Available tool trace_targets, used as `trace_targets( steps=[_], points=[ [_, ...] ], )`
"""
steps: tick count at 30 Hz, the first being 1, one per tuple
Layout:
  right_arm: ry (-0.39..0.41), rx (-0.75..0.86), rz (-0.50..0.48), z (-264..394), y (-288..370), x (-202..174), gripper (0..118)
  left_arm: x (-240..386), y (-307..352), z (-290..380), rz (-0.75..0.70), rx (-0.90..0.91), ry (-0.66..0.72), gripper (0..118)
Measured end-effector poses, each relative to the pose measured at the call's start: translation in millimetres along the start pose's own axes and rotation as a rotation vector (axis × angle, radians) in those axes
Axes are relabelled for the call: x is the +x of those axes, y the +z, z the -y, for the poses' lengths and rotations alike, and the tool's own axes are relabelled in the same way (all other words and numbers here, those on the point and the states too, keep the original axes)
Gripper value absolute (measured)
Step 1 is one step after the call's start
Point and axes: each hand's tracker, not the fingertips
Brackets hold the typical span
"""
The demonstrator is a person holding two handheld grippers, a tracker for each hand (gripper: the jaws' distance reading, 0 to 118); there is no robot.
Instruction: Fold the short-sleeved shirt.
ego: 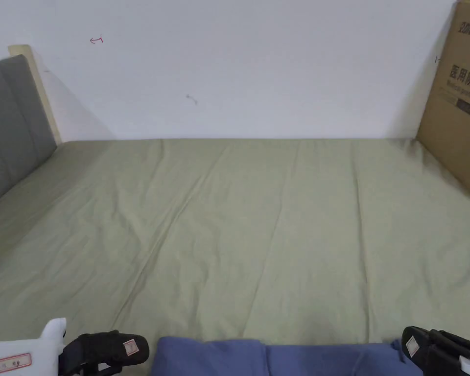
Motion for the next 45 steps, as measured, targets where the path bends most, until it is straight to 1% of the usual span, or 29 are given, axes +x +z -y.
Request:
trace_targets(
  steps=[2,5,7,8,9,11,12,13,14,15,16,17,18,20,23,25,27,29,30,31,32,35,36,38,41,42,43,44,45],
  points=[
    [0.003,-0.008,-0.001,-1.8,-4.4,-5.2,0,-29.3,-12.2,3.7,0.099,-0.031,0.095,112],
    [0.004,-0.023,-0.011,-3.6,-9.5,-14.6,0,-57.7,-54.0,15.4,0.201,-0.147,0.178,112],
    [0.015,-0.035,-0.015,-4.8,-12.4,-21.2,0,-55.2,-69.3,11.1,0.391,-0.115,0.217,113],
    [0.023,-0.041,-0.018,-5.9,-13.7,-24.1,0,-51.6,-82.8,11.0,0.416,-0.137,0.225,113],
    [0.027,-0.046,-0.021,-7.6,-14.9,-26.2,0,-51.8,-95.0,10.2,0.380,-0.147,0.234,112],
    [0.029,-0.044,-0.024,-11.2,-14.9,-29.0,0,-52.9,-107.5,9.5,0.426,-0.163,0.227,109],
    [0.030,-0.040,-0.025,-13.0,-14.5,-29.8,0,-53.1,-111.1,7.9,0.437,-0.168,0.220,102],
    [0.030,-0.037,-0.025,-15.0,-14.4,-29.6,0,-53.8,-110.4,6.9,0.420,-0.162,0.226,74],
    [0.027,-0.034,-0.027,-16.6,-14.3,-29.3,0,-56.6,-108.6,6.5,0.352,-0.154,0.229,33],
    [0.024,-0.032,-0.029,-17.6,-14.4,-28.7,0,-60.2,-109.8,6.5,0.252,-0.151,0.226,6],
    [0.021,-0.030,-0.029,-18.1,-15.0,-28.1,0,-73.7,-110.1,3.6,0.061,-0.168,0.211,6],
    [0.017,-0.030,-0.027,-18.3,-15.4,-27.3,0,-74.7,-109.1,4.6,0.162,-0.159,0.222,6],
    [0.013,-0.031,-0.024,-18.3,-16.0,-26.3,0,-63.5,-104.3,1.3,0.182,-0.148,0.209,6],
    [-0.003,-0.035,-0.023,-17.8,-16.4,-23.4,0,-46.3,-105.3,-3.1,0.045,-0.170,0.110,6],
    [-0.019,-0.035,-0.035,-16.8,-12.5,-18.9,0,-12.5,-92.0,-8.9,-0.061,-0.146,0.022,6],
    [-0.015,-0.031,-0.039,-16.4,-8.1,-16.5,0,20.1,-71.7,-5.9,-0.103,-0.110,-0.107,6],
    [-0.007,-0.023,-0.042,-16.0,-3.0,-12.7,0,47.3,-47.4,-9.5,-0.261,-0.034,-0.229,6],
    [-0.004,-0.016,-0.044,-14.9,1.7,-9.4,0,89.9,-23.2,2.9,-0.532,0.077,-0.305,6],
    [-0.004,-0.014,-0.046,-14.3,3.5,-7.5,0,102.4,-15.3,9.5,-0.614,0.139,-0.338,6],
    [-0.010,-0.012,-0.052,-13.3,5.6,-4.4,0,114.1,-5.4,20.0,-0.616,0.211,-0.367,6],
    [-0.023,-0.009,-0.057,-12.0,7.3,-1.6,0,126.1,0.3,26.1,-0.586,0.227,-0.363,6],
    [-0.067,-0.002,-0.073,-7.8,12.3,6.7,0,157.8,-19.0,43.2,-0.482,0.116,-0.318,6],
    [-0.077,-0.003,-0.077,-7.1,13.5,9.0,0,155.8,-27.9,35.2,-0.455,0.087,-0.318,6],
    [-0.088,-0.007,-0.082,-6.7,16.9,13.2,0,168.7,-66.4,35.8,-0.404,0.005,-0.323,6],
    [-0.092,-0.004,-0.077,-8.4,24.7,19.2,0,182.0,-134.2,39.0,-0.365,-0.096,-0.281,9],
    [-0.093,-0.002,-0.076,-9.4,27.4,21.3,0,185.7,-152.0,41.7,-0.336,-0.133,-0.254,15],
    [-0.091,0.000,-0.075,-10.8,30.4,23.6,0,189.4,-166.3,46.1,-0.254,-0.150,-0.221,40],
    [-0.089,0.002,-0.072,-12.1,33.3,25.7,0,203.6,-176.9,59.3,-0.193,-0.152,-0.183,72],
    [-0.087,0.004,-0.068,-13.3,35.8,28.0,0,208.0,-185.9,61.9,-0.160,-0.165,-0.174,101]
  ],
)
